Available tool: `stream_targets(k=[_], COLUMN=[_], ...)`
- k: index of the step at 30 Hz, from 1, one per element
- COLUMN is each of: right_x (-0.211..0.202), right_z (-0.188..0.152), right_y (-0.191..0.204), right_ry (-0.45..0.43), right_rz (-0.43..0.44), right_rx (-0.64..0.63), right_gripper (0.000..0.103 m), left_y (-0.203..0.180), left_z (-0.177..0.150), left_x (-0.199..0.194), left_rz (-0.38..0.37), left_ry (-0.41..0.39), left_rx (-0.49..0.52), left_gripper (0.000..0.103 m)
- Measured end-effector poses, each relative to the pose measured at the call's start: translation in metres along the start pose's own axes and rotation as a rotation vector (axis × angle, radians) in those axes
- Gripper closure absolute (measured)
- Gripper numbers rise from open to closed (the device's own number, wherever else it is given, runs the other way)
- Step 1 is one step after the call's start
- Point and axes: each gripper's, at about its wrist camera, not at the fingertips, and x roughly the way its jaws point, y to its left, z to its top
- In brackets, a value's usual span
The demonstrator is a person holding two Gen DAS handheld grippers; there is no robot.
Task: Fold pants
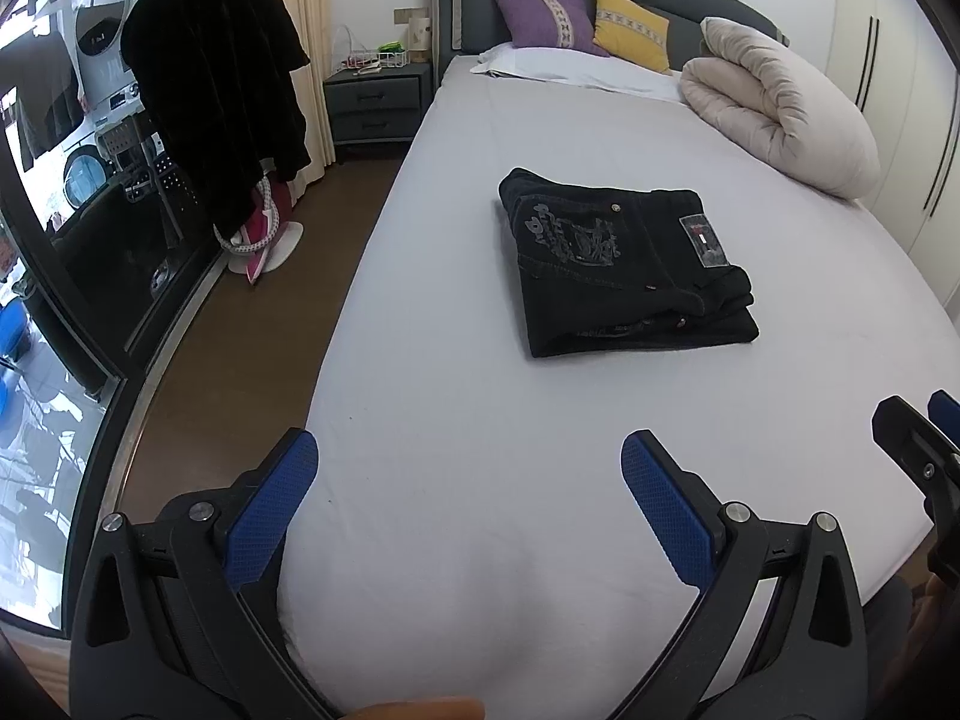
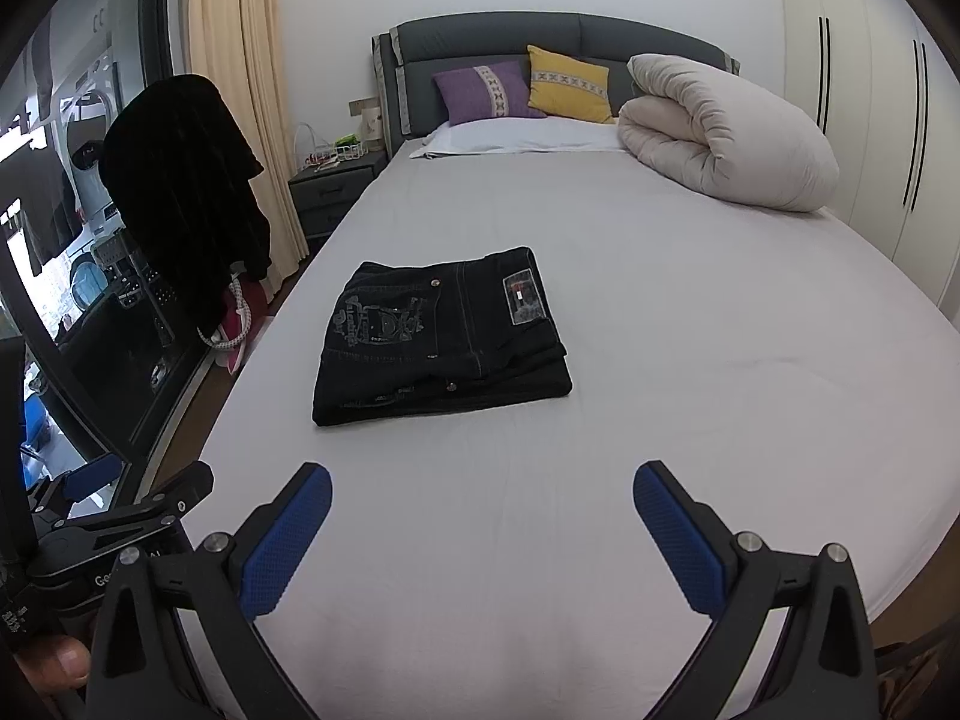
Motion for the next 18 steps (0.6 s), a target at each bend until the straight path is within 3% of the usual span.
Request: stream_targets(k=[18], right_x=[0.0046], right_z=[-0.0003], right_y=[0.0032], right_ry=[0.012], right_rz=[0.006], right_rx=[-0.013], right_gripper=[0.0], left_y=[-0.0005], left_z=[-0.0022], left_x=[0.0066], left_rz=[-0.007], left_ry=[0.015], left_rx=[-0.005], left_gripper=[0.0])
